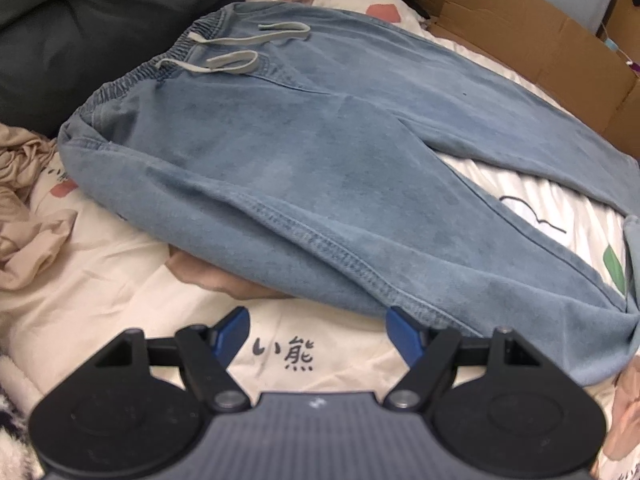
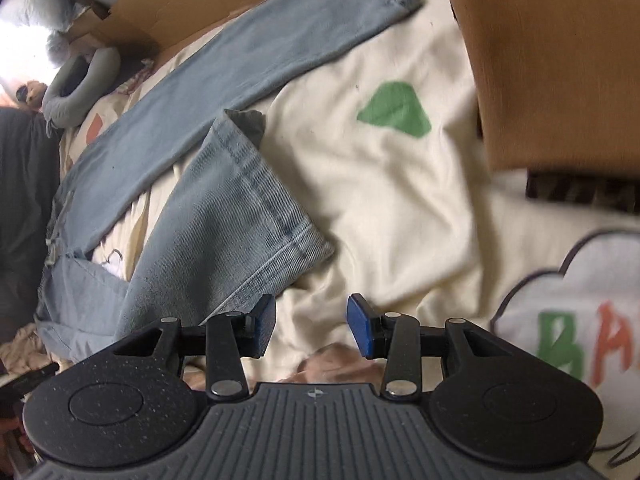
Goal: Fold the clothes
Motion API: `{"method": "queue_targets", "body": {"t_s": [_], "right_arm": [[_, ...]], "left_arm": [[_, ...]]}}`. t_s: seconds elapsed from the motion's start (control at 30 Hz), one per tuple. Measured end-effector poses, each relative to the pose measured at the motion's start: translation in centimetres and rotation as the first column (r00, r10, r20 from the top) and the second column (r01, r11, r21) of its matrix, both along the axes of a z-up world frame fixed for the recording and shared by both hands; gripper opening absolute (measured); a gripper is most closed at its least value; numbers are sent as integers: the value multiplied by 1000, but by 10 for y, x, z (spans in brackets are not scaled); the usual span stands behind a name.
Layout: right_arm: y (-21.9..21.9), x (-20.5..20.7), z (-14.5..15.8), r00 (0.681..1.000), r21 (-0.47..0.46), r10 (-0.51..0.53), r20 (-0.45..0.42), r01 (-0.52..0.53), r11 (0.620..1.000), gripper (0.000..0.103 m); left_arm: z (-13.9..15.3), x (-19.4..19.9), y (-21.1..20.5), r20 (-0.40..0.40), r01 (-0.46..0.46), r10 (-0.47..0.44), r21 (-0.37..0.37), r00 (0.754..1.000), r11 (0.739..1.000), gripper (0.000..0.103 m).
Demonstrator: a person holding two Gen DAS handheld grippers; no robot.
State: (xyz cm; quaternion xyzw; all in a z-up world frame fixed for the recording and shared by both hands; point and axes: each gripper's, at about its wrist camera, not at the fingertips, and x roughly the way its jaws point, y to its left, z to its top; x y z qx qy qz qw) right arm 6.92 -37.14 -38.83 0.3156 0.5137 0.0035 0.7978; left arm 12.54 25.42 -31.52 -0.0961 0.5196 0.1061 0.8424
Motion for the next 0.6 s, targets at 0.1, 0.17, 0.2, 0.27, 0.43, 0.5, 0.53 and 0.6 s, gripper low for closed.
{"method": "queue_targets", "body": {"t_s": [0.1,0.17,0.2,0.27,0.43,0.5,0.53,0.6], "right_arm": [[2,-2,-9,998,38,-58,16,58,998,47],[0,0,-15,995,74,-102,24,100,992,47],[0,1,-18,992,91,-121,30,118,989,47],[-3,3,-24,986,129,-164,42,157,979,47],[-8,7,-37,968,220,-240,71,220,950,45],[-10,9,-39,964,237,-254,71,231,944,39],[-10,10,-41,963,246,-261,71,237,940,37],[-14,11,-43,961,264,-268,70,241,934,27]], "left_arm": [[3,3,0,-1,14,-14,10,1000,1000,77],[6,6,0,2,30,-30,21,1000,999,77],[7,7,-1,6,38,-38,27,999,999,77],[8,9,-2,12,41,-42,31,999,999,77],[3,10,-8,17,45,-45,14,999,999,77],[-1,10,-13,4,61,-61,14,998,998,77],[-3,10,-16,-1,68,-68,14,998,998,77],[-3,11,-19,7,66,-66,11,998,998,77]]}}
